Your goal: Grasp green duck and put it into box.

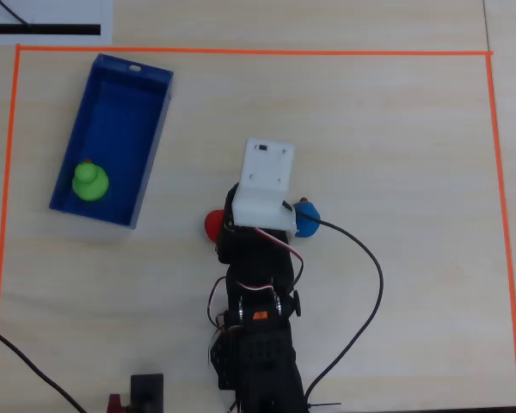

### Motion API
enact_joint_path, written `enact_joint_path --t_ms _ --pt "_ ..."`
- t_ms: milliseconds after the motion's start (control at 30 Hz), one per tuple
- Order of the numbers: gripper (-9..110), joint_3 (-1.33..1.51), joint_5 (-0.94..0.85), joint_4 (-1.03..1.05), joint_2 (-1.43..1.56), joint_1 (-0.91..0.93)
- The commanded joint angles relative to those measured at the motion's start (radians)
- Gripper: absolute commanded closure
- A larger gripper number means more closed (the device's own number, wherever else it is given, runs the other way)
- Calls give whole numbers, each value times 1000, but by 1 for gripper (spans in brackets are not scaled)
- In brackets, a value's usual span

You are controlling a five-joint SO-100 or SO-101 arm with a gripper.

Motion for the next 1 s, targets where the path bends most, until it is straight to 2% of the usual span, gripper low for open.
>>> enact_joint_path --t_ms 0,167,533,700,967 --pt "101 106 -37 100 173 9" --pt "101 179 -69 215 250 41" --pt "101 492 -261 213 249 149" --pt "101 592 -284 221 249 152" --pt "101 592 -265 262 249 172"
